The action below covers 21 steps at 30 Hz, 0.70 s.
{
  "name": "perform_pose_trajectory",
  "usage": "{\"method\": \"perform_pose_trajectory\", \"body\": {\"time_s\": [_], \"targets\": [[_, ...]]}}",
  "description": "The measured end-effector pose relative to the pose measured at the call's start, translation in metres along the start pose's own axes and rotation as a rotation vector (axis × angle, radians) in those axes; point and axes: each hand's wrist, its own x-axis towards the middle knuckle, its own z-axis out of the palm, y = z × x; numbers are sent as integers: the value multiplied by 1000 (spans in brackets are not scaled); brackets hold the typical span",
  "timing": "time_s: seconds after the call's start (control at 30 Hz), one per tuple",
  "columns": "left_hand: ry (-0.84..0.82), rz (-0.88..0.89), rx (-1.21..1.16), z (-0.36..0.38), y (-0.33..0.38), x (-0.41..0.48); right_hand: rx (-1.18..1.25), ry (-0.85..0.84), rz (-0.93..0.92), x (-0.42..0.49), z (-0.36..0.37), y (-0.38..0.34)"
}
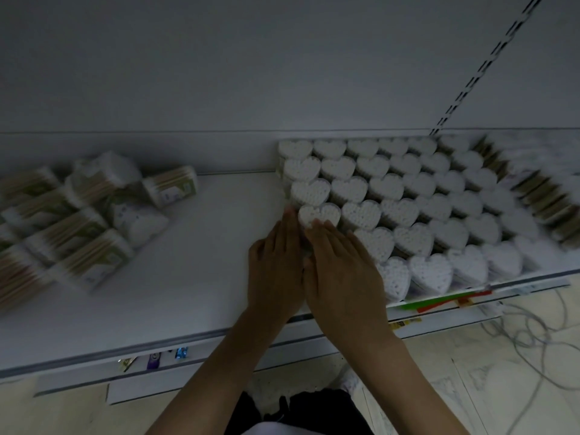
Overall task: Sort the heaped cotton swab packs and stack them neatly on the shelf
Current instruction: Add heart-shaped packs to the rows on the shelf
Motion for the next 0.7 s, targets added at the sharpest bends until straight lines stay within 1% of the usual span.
{"method": "perform_pose_trajectory", "body": {"time_s": [0.1,0.33,0.6,0.63,0.67,0.7], "targets": [[41,17,-58,1,1,-1,-7,14,-14,2,1,0],[84,39,-63,2,0,0,-10,-33,-12,3,0,0],[85,45,-160,5,-5,-1,13,13,-73,16,-12,-3],[90,46,-183,3,-3,-1,29,22,-91,17,-13,-5],[114,35,-261,2,-1,-2,54,4,-104,19,-16,-8],[141,-27,-402,-3,1,-3,85,-40,-116,23,-17,-14]]}}
